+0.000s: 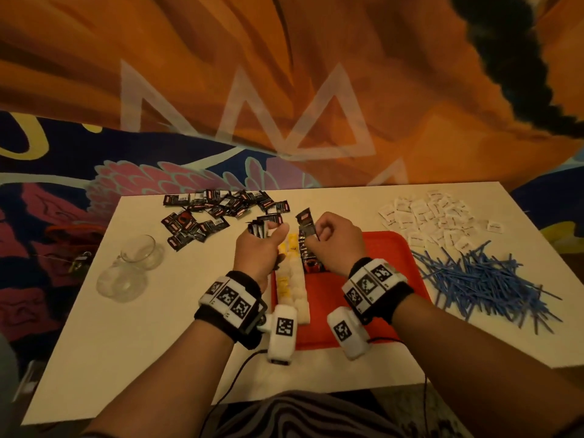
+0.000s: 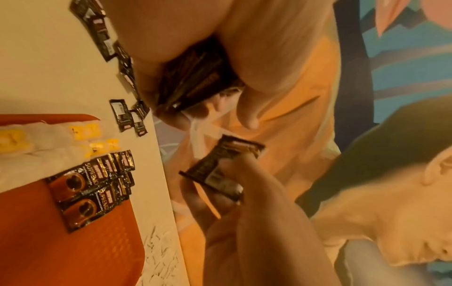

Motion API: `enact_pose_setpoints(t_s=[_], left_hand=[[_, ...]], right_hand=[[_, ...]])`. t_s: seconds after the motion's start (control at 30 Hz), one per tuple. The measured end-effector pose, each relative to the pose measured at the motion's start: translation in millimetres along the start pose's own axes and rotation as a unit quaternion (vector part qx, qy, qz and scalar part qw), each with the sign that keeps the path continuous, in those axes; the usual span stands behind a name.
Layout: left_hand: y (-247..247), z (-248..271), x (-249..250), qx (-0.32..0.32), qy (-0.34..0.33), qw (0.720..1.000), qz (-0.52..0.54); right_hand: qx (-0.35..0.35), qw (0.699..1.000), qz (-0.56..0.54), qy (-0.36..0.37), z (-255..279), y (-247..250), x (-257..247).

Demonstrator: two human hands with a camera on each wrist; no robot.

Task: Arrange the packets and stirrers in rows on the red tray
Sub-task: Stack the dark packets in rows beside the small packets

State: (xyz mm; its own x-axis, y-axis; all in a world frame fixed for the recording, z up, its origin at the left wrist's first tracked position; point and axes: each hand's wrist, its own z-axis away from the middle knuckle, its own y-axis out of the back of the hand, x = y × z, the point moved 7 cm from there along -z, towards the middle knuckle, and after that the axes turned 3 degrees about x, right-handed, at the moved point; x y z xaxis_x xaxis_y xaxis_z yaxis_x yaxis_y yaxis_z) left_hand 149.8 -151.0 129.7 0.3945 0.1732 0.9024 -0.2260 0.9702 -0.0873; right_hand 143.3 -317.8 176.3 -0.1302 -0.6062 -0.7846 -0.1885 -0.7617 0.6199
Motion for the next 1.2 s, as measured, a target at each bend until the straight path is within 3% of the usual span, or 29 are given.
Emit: enact_pose_setpoints(t_s=[0.13,0.27,0.33,0.4,0.47,0.67,0.77,0.87,1.07,1.2], left_hand=[[-27,10,6,-0.035,-0.022,0.999,0.002],[-34,5,4,0.006,0.001,0.999,0.053],[-36,3,1,0.014,0.016,0.997,0.073],[-41,2,-4,0.011,0.033,0.995,0.09],[-47,3,-7,0.006,0.05,0.992,0.115],[-63,0,-27,-0.021,0.118,0.982,0.147],[-64,-8,-37,-0.029,0.112,0.986,0.12],[-53,-21,-50,0.011,0.1,0.991,0.093],[-27,-34,-87,0.05,0.206,0.965,0.151],[-9,-36,-107,0.062,0.234,0.956,0.166]], right_hand=[[-0.053,0.987,0.067,0.136,7,-15,-16],[-0.073,0.984,-0.02,0.158,2,-3,0],[-0.074,0.989,-0.072,0.108,-4,4,15],[-0.083,0.989,-0.119,0.012,-13,12,34],[-0.126,0.979,-0.151,-0.046,-19,12,47],[-0.191,0.977,-0.085,-0.034,-27,2,83],[-0.245,0.967,-0.07,-0.021,-23,-9,95],[-0.278,0.959,-0.044,-0.012,-19,-26,113],[-0.256,0.959,0.015,-0.119,-28,-62,175],[-0.248,0.949,0.056,-0.184,-35,-82,204]])
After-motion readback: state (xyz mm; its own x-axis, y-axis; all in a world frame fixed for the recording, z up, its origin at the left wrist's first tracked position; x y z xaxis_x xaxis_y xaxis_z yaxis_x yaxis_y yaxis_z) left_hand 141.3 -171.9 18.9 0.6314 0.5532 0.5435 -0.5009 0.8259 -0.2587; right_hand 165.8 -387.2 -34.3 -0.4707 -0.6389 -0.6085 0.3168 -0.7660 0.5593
